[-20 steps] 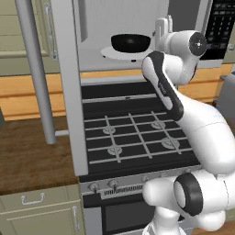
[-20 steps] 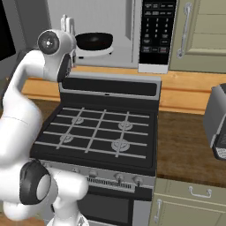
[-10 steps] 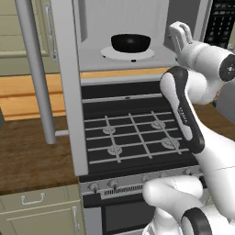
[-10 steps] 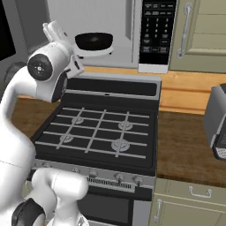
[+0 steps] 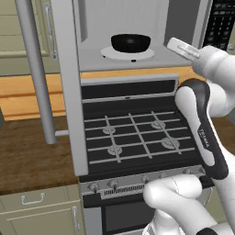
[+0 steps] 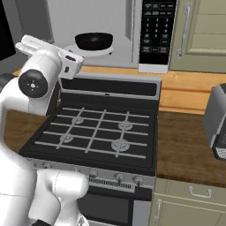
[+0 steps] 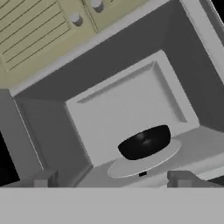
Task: Open the microwave, place the bowl with waffle inside the microwave, then close the microwave door and turn it on.
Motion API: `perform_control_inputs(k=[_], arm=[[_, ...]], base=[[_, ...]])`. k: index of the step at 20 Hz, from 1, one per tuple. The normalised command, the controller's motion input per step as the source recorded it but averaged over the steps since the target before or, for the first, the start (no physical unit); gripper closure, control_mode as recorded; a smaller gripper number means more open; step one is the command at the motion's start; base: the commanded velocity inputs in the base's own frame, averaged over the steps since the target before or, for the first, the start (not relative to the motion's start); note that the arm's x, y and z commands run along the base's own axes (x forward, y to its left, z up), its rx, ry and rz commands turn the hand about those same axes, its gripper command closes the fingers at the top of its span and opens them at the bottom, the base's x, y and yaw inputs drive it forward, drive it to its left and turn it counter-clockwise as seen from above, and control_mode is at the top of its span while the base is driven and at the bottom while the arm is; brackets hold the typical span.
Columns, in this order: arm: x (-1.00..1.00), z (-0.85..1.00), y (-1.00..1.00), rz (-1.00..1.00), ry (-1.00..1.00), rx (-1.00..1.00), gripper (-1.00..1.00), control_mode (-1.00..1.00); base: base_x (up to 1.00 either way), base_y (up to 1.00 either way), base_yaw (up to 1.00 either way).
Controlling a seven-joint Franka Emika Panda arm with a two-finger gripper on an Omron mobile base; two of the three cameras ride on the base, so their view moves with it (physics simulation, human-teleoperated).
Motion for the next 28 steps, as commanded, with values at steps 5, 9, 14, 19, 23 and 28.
perform_control_inputs(k=[5,9,14,19,23,28], arm=[[-0.46,0.06,0.00,-0.01,0.32,-0.73,-1.00,-1.00],[-0.69,-0.75,-0.08,-0.18,0.35,-0.65,-1.00,-1.00],[-0.95,-0.57,-0.03,-0.33,0.25,-0.31,-1.00,-1.00],[-1.00,-0.04,-0.07,-0.24,0.01,0.01,-1.00,-1.00],[-1.00,0.13,-0.09,0.02,-0.05,0.16,-1.00,-1.00],[-1.00,0.00,0.03,0.19,-0.15,0.00,-1.00,-1.00]], base=[[0.00,0.00,0.00],[0.00,0.00,0.00],[0.00,0.00,0.00],[0.00,0.00,0.00],[0.00,0.00,0.00],[0.00,0.00,0.00]])
